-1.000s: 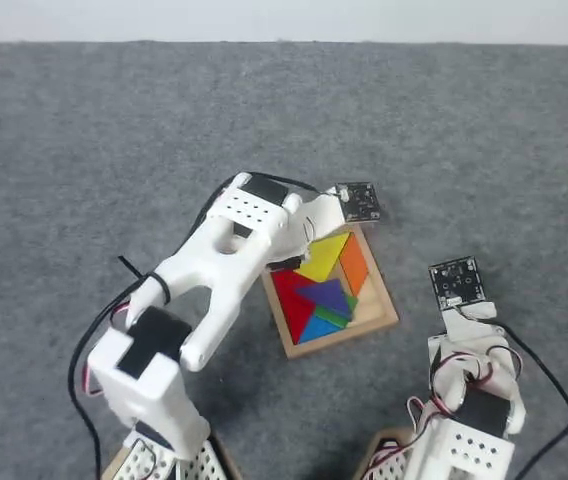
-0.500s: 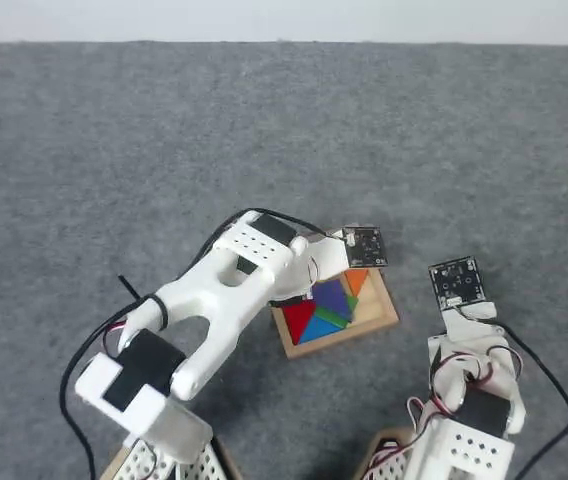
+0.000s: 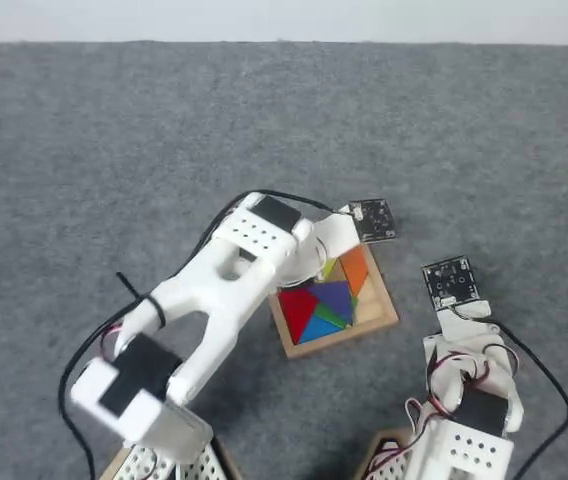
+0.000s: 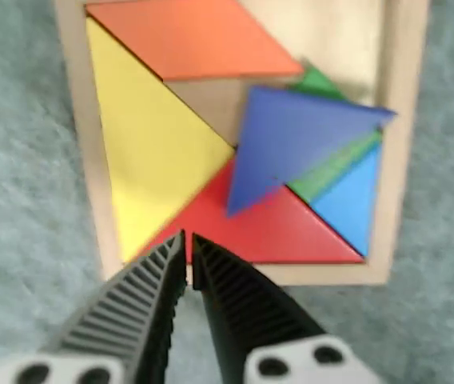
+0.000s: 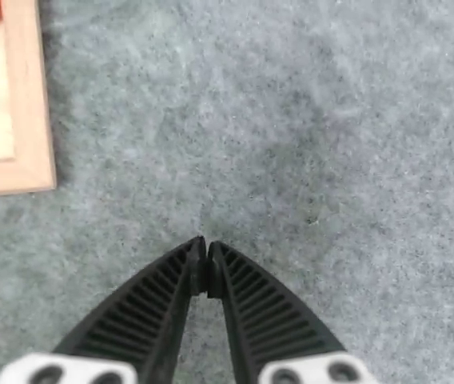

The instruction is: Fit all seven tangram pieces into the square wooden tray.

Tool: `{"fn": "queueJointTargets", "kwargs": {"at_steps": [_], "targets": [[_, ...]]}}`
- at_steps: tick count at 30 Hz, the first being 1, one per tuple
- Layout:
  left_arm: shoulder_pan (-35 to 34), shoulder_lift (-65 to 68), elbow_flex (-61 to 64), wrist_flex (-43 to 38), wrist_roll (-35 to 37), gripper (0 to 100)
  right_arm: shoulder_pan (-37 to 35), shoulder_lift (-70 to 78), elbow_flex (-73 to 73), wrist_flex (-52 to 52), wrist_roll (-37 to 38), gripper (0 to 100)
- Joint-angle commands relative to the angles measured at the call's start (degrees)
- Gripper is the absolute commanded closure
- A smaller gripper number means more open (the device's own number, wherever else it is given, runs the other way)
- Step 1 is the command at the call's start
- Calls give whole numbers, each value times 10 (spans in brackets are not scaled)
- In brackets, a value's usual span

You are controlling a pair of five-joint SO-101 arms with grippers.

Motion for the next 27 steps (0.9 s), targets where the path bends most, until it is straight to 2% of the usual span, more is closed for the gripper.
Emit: {"fn": "queueJointTargets", "kwargs": {"at_steps": [1,8,15,20,27], "targets": [[24,-69,60,12,-16,990,-7,-5,-1,-13,-4,992],[43,-71,116,-48,-18,990,-8,-5,-1,-13,-4,992],[38,17,66,-89,-5,989,-8,-5,-1,-13,-4,992],[38,105,-13,-71,-8,989,-8,-5,-1,-13,-4,992],[44,105,-30,-67,-6,989,-8,-5,-1,-13,-4,992]]}}
